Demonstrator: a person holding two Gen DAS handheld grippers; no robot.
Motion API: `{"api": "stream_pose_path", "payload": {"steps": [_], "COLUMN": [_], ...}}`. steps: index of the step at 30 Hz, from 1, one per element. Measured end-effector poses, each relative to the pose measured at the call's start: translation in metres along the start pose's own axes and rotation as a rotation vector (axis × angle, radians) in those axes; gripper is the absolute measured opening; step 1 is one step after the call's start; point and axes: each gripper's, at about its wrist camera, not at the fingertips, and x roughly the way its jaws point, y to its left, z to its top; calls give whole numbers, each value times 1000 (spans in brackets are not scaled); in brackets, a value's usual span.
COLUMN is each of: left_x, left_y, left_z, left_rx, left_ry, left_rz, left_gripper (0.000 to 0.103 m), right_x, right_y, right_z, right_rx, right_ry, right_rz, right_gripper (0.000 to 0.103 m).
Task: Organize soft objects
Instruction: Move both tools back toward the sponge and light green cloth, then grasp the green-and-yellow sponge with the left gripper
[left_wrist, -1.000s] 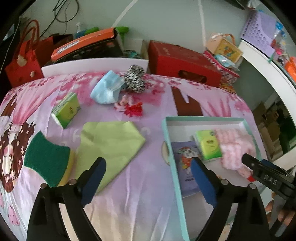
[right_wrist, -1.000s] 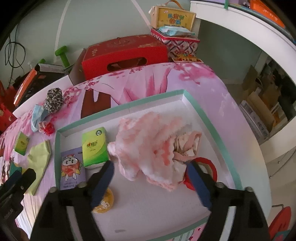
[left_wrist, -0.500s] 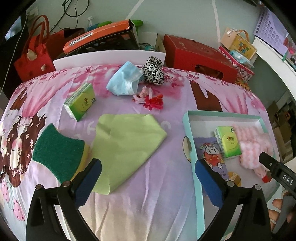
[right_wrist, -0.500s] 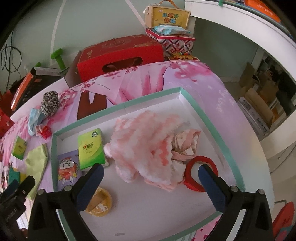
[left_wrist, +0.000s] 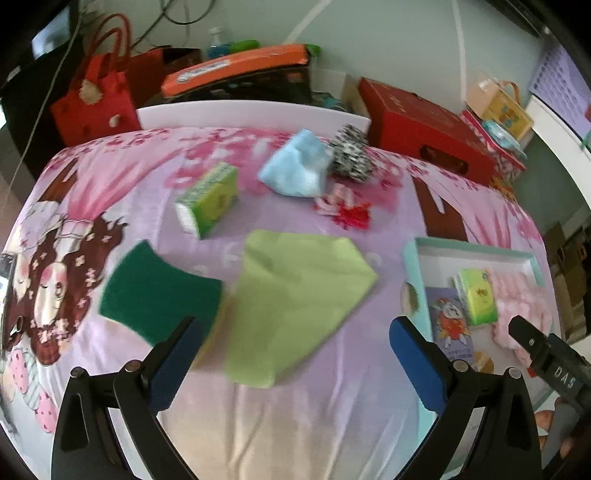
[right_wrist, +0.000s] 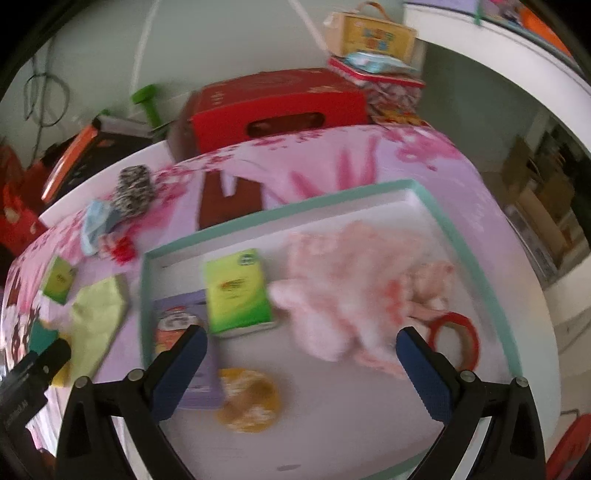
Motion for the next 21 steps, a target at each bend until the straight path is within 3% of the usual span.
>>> {"api": "stream_pose_path", "payload": {"steps": [13, 21], "left_x": [-26, -30], "left_y": [106, 136], "left_z": [3, -4], "left_rx": [-187, -246], "left_ry": [-45, -31], "left_rz": [145, 150], "left_gripper": [101, 101], "right_x": [-14, -10], "right_y": [90, 136], "right_z": [-6, -16], "right_rx": [-158, -237], "right_ry": [-49, -38], "right_rz": [145, 236], "right_gripper": [103, 103]}}
